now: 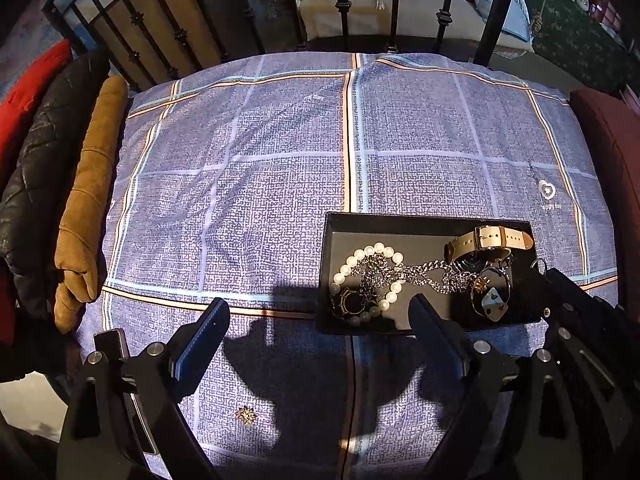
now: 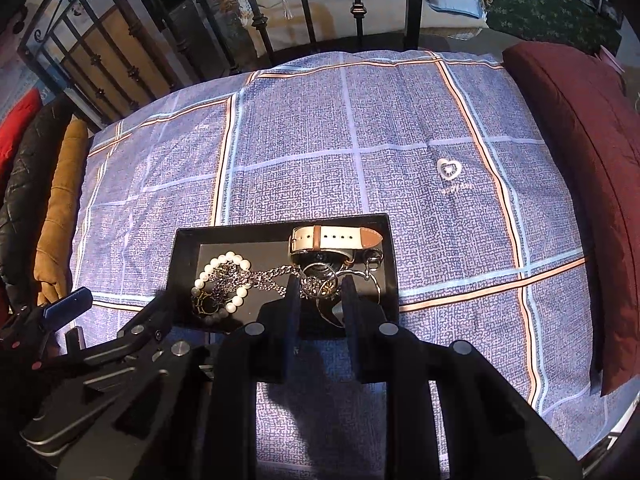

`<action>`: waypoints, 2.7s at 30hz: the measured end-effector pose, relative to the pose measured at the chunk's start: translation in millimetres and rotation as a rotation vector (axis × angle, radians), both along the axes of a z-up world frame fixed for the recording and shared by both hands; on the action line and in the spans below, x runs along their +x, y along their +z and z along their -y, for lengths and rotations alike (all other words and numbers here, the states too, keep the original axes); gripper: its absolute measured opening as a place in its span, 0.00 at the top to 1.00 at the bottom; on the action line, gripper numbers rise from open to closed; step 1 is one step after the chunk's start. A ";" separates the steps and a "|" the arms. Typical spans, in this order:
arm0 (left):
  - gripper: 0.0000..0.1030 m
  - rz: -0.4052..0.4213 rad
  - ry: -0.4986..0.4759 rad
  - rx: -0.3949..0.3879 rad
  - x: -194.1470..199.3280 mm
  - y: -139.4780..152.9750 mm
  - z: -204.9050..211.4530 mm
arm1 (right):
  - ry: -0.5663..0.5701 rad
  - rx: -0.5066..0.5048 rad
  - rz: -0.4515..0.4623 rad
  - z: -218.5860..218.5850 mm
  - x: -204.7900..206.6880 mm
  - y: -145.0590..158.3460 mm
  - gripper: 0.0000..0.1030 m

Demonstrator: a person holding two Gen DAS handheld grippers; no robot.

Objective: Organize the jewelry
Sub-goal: 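Lower the left tool onto the gold brooch and close its fingers, then carry the gold brooch into the black box and open the left tool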

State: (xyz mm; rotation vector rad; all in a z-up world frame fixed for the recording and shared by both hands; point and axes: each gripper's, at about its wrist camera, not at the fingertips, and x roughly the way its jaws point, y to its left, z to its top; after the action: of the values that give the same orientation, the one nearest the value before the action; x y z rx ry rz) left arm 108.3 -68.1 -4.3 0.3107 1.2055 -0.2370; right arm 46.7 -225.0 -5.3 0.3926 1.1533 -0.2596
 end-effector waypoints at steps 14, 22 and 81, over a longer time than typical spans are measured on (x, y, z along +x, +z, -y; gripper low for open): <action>0.15 0.019 0.053 0.031 2.5 -0.5 -69.1 | -0.003 0.004 0.045 13.1 -7.0 10.9 0.35; 0.25 -0.143 0.141 0.112 -40.9 -58.9 -145.6 | 0.025 0.094 -0.002 -1.9 -37.8 -5.3 0.35; 0.85 -0.074 -0.069 -0.169 -4.1 -7.3 -4.7 | 0.031 0.032 0.005 -2.1 -13.2 -5.4 0.35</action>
State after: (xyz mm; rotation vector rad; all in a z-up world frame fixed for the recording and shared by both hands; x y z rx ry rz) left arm 104.2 -63.4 -11.6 0.1982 1.2399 -0.4109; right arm 33.5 -222.9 -10.8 0.4024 1.1585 -0.2130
